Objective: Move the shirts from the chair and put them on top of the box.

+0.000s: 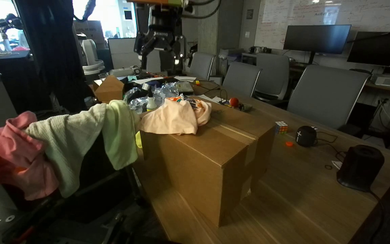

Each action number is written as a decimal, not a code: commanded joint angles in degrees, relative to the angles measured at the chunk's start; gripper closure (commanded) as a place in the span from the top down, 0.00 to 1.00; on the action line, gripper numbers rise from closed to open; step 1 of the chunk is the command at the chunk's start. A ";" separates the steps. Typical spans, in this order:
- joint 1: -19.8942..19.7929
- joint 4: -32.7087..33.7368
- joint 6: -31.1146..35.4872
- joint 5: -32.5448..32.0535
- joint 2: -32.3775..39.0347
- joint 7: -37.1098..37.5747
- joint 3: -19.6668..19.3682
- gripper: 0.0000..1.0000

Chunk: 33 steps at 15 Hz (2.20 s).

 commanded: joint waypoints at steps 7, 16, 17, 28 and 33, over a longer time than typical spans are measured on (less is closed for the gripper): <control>4.96 -21.69 21.05 0.45 -3.57 -5.18 4.03 1.00; 8.56 -27.32 35.64 7.94 -4.00 -4.53 7.13 1.00; 8.79 -27.55 36.11 7.66 -4.37 -4.24 7.30 1.00; 11.91 -28.34 35.39 6.18 -7.50 -3.70 9.28 1.00; 13.61 -28.03 35.19 5.39 -6.41 -3.16 10.96 1.00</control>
